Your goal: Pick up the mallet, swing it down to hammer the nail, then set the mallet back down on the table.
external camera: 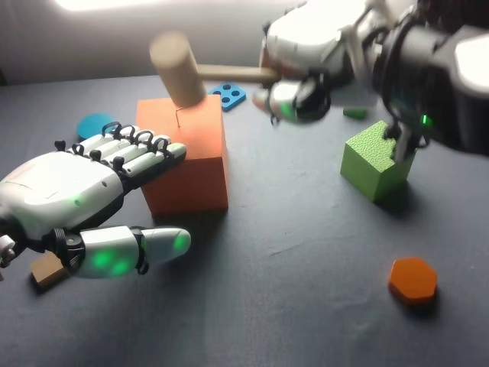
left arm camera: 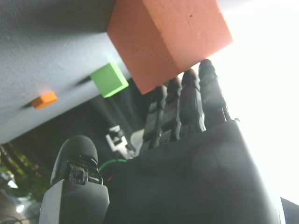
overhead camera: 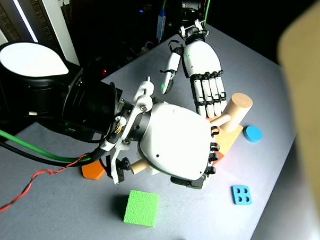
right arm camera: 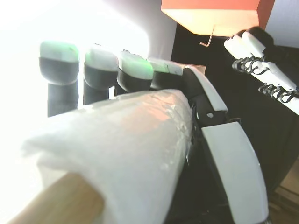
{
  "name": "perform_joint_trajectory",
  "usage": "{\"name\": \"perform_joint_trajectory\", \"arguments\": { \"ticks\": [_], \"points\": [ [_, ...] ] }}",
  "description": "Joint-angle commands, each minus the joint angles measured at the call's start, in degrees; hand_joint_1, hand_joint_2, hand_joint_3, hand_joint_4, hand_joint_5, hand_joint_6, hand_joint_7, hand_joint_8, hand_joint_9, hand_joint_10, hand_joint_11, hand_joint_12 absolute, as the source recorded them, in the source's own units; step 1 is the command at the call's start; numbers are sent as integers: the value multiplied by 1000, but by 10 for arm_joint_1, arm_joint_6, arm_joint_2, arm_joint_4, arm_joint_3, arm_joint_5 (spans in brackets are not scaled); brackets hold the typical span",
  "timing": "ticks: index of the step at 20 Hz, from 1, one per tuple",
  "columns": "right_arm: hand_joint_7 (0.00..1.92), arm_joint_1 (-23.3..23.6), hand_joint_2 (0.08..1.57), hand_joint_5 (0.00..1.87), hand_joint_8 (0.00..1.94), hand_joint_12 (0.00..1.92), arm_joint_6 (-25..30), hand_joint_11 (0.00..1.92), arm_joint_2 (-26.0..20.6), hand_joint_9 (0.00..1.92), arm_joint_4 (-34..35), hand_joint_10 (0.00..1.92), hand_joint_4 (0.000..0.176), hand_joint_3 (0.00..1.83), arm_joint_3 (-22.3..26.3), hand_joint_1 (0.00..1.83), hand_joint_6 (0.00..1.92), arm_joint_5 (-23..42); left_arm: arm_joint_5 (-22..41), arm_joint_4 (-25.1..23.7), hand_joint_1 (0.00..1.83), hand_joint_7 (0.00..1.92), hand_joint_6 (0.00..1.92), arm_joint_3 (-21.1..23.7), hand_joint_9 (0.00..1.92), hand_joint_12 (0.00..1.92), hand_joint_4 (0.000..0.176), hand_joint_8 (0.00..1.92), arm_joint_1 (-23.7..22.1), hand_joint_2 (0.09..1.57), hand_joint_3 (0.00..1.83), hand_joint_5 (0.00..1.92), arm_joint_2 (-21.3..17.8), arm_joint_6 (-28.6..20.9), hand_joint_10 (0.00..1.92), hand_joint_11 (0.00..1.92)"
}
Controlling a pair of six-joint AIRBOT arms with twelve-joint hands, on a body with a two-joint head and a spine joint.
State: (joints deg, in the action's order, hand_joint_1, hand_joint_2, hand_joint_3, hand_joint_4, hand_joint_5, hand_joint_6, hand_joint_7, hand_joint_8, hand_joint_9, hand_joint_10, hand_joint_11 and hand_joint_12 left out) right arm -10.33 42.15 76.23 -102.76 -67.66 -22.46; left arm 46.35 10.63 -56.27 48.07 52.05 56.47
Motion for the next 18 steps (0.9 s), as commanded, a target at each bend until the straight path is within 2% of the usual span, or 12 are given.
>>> {"name": "perform_joint_trajectory", "arguments": {
  "ticks": [1,4,7,12,15,18],
  "points": [
    [1111,-3,1549,985,1941,1921,4,1017,0,1074,-25,1921,0,4,-4,281,1921,-16,32,-2,0,89,5,-2,64,7,0,6,-5,1210,0,97,2,-1,6,15],
    [1115,-26,1542,975,1941,1921,22,1021,7,1085,-25,1921,0,0,-17,300,1921,-2,32,-2,0,109,11,-3,82,14,0,11,-5,1210,0,117,2,0,12,28],
    [1100,-22,1537,956,1941,1921,58,1023,-7,1071,-25,1921,0,0,-11,333,1921,18,32,-2,0,103,7,-3,77,13,0,5,-5,1205,0,114,2,0,7,20],
    [1087,-7,1539,942,1941,1921,74,1018,-86,1061,-25,1921,0,0,57,331,1921,42,32,-2,0,106,3,-2,81,18,0,7,-6,1217,2,109,2,0,7,25],
    [1110,-25,1541,962,1941,1921,74,1036,-131,1087,-33,1921,0,0,80,325,1921,101,32,-2,0,93,1,-2,64,14,0,1,-6,1219,2,104,2,-2,1,6],
    [1127,-39,1540,976,1941,1921,74,1068,-157,1109,-74,1921,0,0,81,324,1921,165,32,-2,0,111,5,-3,83,26,0,8,-10,1218,2,116,2,-2,8,24]
  ]
}}
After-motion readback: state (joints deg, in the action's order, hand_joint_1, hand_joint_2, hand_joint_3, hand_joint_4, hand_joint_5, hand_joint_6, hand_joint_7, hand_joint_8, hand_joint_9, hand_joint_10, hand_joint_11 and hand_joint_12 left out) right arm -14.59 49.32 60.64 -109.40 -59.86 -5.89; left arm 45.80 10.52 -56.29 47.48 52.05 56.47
